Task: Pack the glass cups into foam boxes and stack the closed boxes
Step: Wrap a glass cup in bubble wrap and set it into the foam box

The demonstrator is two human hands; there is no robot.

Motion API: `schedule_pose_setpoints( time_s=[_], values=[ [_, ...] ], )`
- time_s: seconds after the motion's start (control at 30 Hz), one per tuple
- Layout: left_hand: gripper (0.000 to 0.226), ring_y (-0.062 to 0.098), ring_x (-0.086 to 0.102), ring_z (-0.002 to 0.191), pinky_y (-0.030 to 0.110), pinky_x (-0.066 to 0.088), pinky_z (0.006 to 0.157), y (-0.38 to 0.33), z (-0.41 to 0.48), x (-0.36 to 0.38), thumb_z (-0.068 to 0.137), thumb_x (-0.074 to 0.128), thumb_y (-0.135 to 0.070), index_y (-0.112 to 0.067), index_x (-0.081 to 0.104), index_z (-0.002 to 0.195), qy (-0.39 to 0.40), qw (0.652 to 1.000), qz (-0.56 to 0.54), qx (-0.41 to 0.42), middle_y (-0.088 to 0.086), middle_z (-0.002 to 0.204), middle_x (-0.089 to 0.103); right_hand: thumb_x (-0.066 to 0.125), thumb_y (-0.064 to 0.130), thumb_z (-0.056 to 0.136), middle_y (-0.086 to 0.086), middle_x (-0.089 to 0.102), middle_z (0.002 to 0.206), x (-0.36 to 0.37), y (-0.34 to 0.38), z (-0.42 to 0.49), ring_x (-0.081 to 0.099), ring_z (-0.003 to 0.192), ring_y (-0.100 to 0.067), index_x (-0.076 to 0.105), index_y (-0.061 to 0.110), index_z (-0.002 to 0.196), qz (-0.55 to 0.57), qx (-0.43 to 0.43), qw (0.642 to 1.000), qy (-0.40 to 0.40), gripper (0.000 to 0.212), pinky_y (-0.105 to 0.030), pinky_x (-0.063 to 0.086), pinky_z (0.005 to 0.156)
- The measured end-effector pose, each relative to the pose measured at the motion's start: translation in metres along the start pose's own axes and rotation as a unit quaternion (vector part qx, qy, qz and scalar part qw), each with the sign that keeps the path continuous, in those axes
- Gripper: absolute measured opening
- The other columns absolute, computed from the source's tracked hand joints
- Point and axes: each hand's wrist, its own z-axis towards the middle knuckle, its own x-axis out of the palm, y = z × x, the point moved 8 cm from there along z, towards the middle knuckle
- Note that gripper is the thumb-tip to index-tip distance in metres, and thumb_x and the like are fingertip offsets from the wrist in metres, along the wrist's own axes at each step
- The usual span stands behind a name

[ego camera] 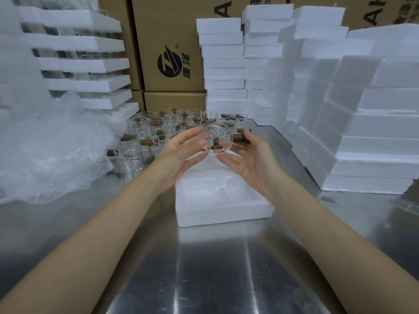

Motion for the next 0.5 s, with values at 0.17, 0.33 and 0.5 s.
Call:
schedule_pose_setpoints(
  time_s=[0.17,0.33,0.5],
  values=[
    [0.057,0.016,0.061,0.117,0.025,0.054,0.086,-0.002,-0.001,0.001,0.074,0.076,-0.012,-0.02,0.054,0.126,0.024,1.0,-0.016,0.008,-0.004,0.126,0.066,0.058,0.037,0.095,-0.003,0.059,0.076,-0.007,0.008,0.001,0.059,0.071,-0.014,0.067,0.012,0.075,-0.05,-0.051,0.996,-0.057,0.033,-0.021,0.049,0.068],
    [0.067,0.012,0.054,0.126,0.03,0.049,0.099,-0.001,-0.003,0.006,0.072,0.076,-0.002,-0.024,0.051,0.131,0.065,0.998,0.017,0.015,-0.01,0.131,0.061,0.055,0.031,0.097,0.003,0.045,0.054,-0.007,0.01,0.0,0.04,0.044,-0.009,0.055,0.011,0.084,-0.062,-0.051,0.995,-0.051,0.024,-0.018,0.031,0.04],
    [0.065,0.016,0.058,0.122,0.029,0.051,0.096,0.0,-0.003,0.007,0.072,0.078,-0.016,-0.017,0.053,0.132,0.054,0.998,0.019,-0.004,0.0,0.132,0.061,0.052,0.012,0.096,-0.001,0.052,0.058,-0.008,0.013,-0.001,0.049,0.05,-0.012,0.058,0.005,0.088,-0.053,-0.077,0.993,-0.067,0.012,-0.019,0.04,0.046]
  ],
)
